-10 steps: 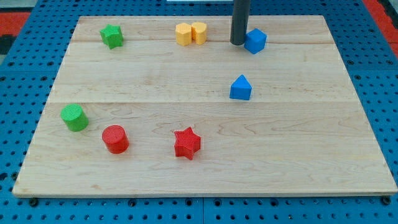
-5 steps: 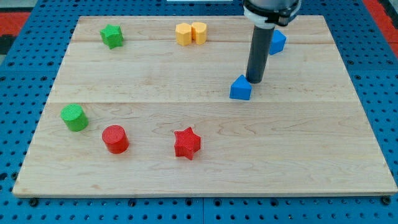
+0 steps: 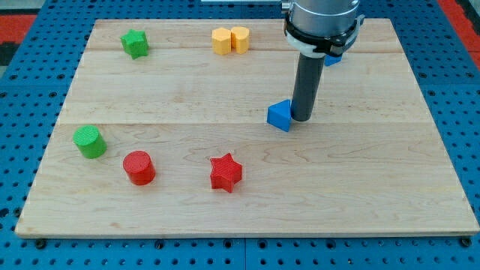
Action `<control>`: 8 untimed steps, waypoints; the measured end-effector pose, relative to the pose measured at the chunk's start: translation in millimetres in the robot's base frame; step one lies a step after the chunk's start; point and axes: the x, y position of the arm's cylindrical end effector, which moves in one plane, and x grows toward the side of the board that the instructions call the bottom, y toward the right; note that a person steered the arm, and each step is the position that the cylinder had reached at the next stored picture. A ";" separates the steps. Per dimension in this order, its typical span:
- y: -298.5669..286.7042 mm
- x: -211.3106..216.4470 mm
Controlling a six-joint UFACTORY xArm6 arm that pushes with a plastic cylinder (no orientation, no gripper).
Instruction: Push the blue triangle above the green circle
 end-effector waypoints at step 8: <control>-297.6 -35.1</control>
